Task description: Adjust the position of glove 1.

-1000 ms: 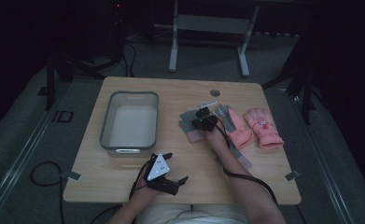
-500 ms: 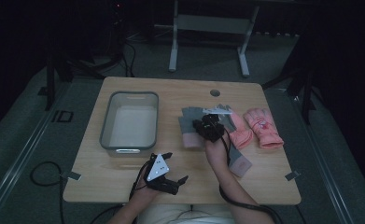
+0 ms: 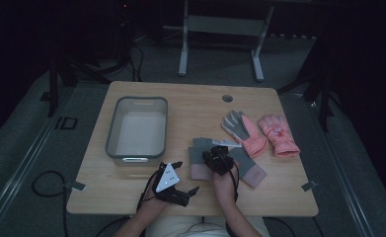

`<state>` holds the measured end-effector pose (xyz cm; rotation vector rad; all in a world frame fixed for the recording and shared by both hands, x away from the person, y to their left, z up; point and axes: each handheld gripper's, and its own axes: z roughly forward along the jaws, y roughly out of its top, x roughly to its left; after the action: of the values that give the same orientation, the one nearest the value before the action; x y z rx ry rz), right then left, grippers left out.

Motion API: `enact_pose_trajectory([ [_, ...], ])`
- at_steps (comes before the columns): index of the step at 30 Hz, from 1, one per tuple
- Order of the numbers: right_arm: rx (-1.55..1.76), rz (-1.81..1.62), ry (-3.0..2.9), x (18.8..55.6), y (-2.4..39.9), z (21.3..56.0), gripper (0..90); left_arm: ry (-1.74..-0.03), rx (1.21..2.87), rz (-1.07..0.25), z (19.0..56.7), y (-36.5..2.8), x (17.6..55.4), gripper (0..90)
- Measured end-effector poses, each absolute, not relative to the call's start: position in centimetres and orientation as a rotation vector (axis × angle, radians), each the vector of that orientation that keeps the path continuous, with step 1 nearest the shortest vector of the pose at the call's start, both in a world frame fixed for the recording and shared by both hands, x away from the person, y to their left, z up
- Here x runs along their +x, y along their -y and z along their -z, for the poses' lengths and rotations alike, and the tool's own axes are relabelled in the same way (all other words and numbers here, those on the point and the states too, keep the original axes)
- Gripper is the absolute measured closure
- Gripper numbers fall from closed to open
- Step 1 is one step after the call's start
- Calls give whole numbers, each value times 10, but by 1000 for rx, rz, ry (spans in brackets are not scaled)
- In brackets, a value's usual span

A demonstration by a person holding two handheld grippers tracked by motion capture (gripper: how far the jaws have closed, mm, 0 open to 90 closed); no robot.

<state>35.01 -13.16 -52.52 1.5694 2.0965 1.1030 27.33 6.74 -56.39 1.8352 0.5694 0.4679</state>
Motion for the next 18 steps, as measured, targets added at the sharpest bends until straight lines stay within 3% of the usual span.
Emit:
enact_pose_trajectory([
  [11, 1614, -1037, -2112, 351, 126, 549, 806, -568, 1838, -464, 564, -68, 274, 0],
  [18, 1594, -1042, -2118, 352, 124, 549, 626, -571, 1839, -459, 564, -68, 274, 0],
])
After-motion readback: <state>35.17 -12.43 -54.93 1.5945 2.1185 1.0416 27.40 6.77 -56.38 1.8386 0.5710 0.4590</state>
